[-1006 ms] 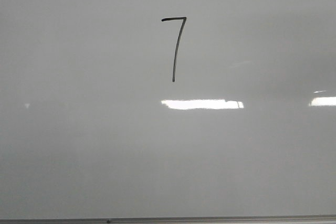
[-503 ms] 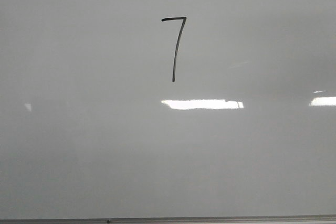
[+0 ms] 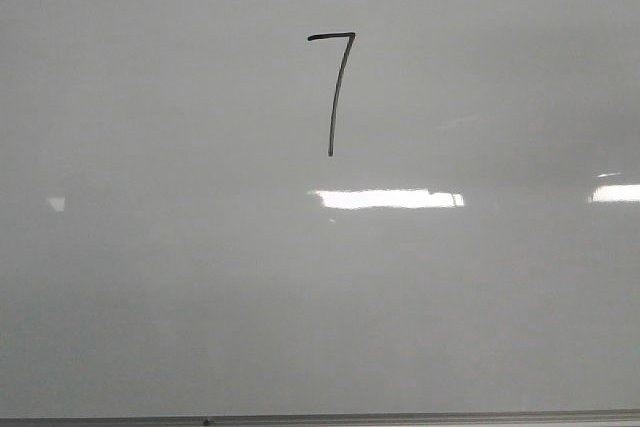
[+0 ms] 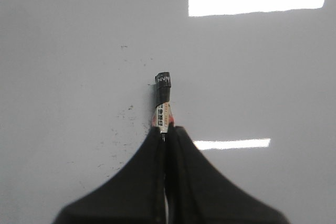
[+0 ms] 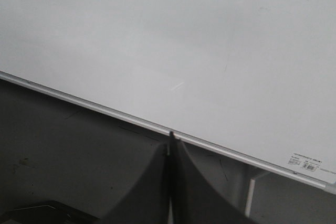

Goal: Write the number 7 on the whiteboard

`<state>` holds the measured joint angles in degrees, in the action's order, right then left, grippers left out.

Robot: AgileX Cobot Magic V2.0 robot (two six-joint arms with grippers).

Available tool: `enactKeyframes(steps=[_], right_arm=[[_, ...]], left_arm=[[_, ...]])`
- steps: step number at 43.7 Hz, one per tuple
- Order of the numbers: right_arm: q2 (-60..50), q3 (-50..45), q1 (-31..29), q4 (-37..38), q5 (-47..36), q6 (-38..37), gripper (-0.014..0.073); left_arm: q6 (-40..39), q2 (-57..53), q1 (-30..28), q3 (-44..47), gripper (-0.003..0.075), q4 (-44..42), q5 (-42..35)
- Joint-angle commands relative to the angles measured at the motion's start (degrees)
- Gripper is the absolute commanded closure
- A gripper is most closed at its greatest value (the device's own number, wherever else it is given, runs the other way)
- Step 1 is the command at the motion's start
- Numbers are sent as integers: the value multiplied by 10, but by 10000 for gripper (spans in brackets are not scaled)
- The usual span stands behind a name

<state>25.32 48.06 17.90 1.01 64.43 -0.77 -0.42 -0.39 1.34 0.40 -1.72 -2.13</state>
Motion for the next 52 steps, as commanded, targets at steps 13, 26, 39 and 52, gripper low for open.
enactKeyframes(steps=[13, 26, 39, 52], right_arm=[[3, 12, -4, 7, -34, 4, 663], [-1, 9, -4, 7, -36, 4, 663], [-99, -132, -104, 9, -232, 4, 663], [-212, -329, -186, 3, -453, 4, 663]], left_arm=[[-4, -7, 4, 8, 741, 1, -51], [-4, -7, 4, 8, 741, 1, -51], [-4, -7, 4, 8, 741, 1, -51], [-4, -7, 4, 8, 741, 1, -51]])
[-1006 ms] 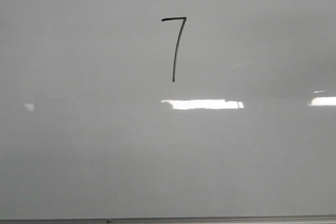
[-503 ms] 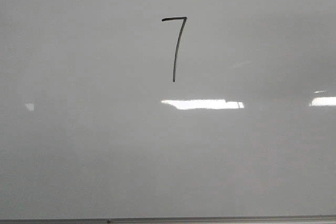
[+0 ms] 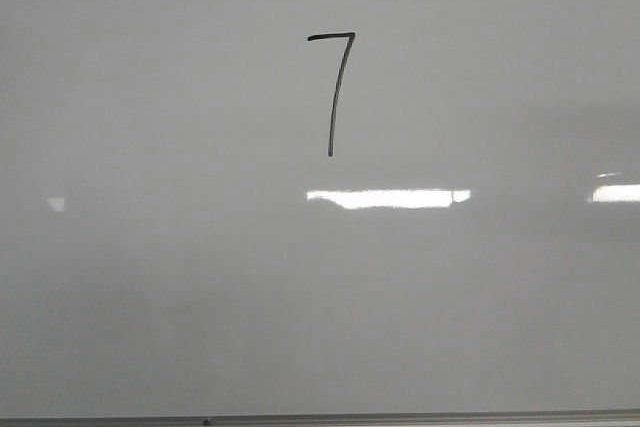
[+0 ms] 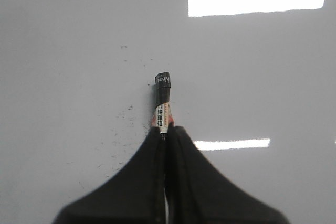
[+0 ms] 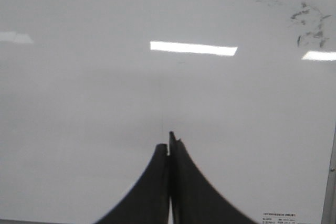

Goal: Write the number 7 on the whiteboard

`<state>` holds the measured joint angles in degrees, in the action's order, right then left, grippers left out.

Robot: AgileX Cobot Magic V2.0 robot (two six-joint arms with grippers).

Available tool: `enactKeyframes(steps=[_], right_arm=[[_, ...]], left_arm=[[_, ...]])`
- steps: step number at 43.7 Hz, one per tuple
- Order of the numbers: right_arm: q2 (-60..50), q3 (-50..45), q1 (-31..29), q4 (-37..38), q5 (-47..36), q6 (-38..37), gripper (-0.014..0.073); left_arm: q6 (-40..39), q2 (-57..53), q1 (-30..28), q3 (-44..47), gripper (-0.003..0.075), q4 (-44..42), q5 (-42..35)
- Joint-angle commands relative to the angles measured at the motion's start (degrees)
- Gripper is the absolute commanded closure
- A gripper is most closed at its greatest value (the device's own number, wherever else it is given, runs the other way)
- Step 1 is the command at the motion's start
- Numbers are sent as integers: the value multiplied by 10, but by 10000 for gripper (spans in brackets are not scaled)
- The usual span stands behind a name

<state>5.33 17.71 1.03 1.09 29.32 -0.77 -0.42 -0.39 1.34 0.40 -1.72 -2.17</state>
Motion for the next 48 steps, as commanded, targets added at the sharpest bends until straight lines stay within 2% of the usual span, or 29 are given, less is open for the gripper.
enactKeyframes(steps=[1, 18, 48], right_arm=[[-19, -41, -22, 1, -114, 4, 663], [-70, -194, -26, -1, -326, 3, 663], [-69, -191, -26, -16, -321, -17, 663]], left_arm=[[-4, -7, 4, 8, 741, 1, -51], [-4, -7, 4, 8, 741, 1, -51], [-4, -7, 4, 8, 741, 1, -51]])
